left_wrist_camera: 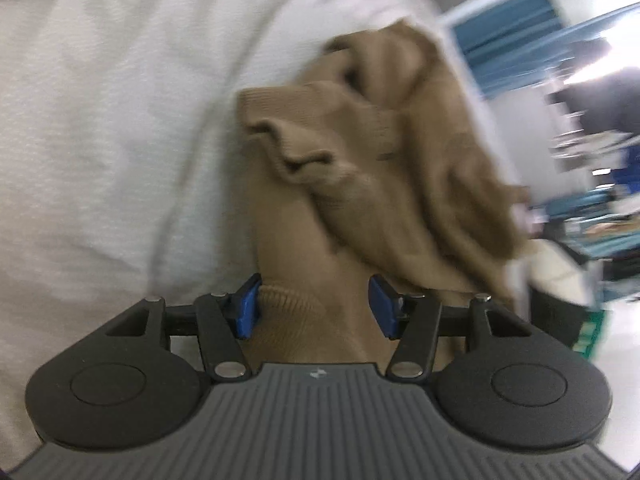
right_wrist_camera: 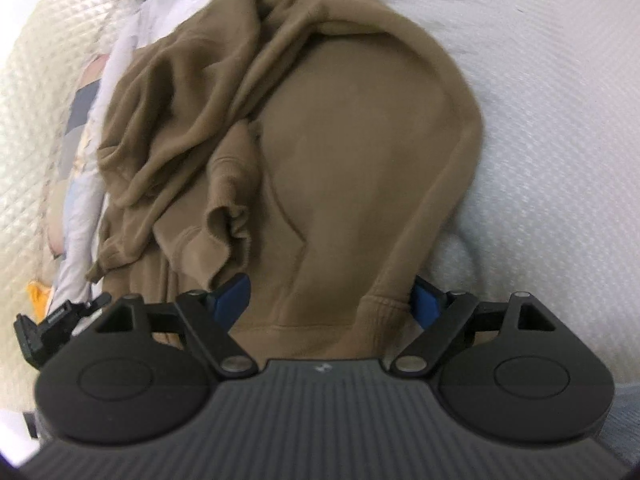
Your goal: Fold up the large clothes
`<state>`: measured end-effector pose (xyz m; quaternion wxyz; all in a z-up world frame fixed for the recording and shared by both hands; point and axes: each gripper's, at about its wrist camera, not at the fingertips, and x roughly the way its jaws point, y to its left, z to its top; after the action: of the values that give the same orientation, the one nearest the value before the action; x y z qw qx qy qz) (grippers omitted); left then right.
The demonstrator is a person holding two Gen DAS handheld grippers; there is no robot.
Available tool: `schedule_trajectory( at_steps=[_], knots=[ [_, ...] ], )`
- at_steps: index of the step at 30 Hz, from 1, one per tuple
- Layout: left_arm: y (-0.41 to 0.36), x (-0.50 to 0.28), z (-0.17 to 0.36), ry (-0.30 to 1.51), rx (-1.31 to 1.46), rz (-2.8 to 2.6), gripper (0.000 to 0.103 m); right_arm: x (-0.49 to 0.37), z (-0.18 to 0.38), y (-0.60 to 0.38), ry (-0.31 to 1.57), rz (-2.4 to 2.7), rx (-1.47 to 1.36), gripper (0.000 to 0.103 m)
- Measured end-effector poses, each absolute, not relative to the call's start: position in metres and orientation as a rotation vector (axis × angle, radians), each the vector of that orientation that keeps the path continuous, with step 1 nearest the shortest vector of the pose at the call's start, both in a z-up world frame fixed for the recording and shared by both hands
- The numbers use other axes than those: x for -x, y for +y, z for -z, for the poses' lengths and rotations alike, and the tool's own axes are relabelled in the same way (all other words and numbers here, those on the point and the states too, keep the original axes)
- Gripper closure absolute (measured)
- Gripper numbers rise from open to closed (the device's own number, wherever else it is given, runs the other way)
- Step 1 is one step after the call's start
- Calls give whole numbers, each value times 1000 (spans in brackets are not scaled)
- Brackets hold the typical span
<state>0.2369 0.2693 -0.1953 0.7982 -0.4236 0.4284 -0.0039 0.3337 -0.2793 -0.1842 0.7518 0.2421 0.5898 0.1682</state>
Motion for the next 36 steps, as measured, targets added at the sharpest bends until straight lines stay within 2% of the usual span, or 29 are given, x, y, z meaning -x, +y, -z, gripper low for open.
schedule_trajectory(
  at_steps=[3,6,9,13,15,17,18,21,23,26,31,36],
  knots=[
    [269,-228,189,878,920,41,42,-329,178,-276,1251,-421,-552,18],
    [270,-231,198,944,927,-22,42,-327,177,-276,1237,-436,-552,18],
    [265,-237,209,1045,903,-106,42,-331,186,-275,1278,-405,-549,20],
    [252,-241,208,1090,835,-128,42,-342,200,-265,1368,-349,-467,22],
    [247,-241,206,1096,815,-134,44,-345,204,-258,1392,-337,-406,22],
    [245,-239,205,1093,795,-147,50,-345,203,-253,1380,-336,-390,22],
    [241,-240,205,1091,783,-157,52,-345,202,-252,1370,-340,-391,24],
    [233,-241,201,1081,742,-173,63,-342,195,-250,1336,-328,-362,51],
    [232,-241,199,1059,746,-171,72,-339,188,-249,1301,-317,-337,80],
    [230,-235,187,1013,738,-172,80,-331,177,-252,1246,-343,-338,83],
    [228,-222,152,910,740,-159,87,-329,153,-270,1134,-430,-490,85],
    [238,-208,115,833,766,-167,93,-324,119,-282,961,-542,-502,86]
  ],
)
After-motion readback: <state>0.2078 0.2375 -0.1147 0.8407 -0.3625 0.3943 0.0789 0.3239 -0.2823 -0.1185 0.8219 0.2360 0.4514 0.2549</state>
